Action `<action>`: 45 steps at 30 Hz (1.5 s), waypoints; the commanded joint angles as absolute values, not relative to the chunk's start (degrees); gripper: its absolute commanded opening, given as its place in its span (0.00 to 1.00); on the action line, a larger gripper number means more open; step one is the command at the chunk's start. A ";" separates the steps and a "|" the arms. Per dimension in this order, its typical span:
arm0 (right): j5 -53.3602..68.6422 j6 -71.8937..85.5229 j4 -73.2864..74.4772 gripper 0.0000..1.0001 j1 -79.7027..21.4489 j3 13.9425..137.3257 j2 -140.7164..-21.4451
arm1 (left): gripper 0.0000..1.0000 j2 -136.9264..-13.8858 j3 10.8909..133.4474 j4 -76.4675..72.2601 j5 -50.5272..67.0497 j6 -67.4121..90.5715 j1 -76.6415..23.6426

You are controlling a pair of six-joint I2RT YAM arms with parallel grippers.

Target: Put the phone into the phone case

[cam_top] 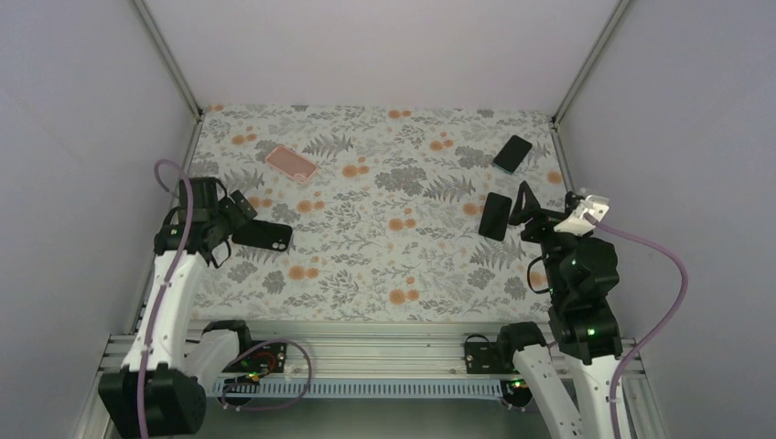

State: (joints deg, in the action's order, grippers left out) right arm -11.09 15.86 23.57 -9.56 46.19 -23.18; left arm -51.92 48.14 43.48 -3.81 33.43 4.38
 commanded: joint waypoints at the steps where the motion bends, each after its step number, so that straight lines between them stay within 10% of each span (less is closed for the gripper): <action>1: -13.20 14.62 21.83 0.99 -11.72 44.67 -21.22 | 1.00 -56.53 46.03 45.84 -3.84 40.61 4.57; 18: -15.87 12.86 19.01 0.99 -16.55 41.05 -14.79 | 0.88 -74.36 39.54 34.32 -4.15 50.34 3.93; 45: -15.11 13.05 18.02 0.99 -17.96 40.48 -12.71 | 0.13 -85.03 40.34 28.84 -3.04 45.22 2.18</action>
State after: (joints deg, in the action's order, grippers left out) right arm -15.29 13.52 19.27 -17.28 40.99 -13.80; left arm -83.94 40.18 29.26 -4.25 47.31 3.36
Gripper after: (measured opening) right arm 0.994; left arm 0.156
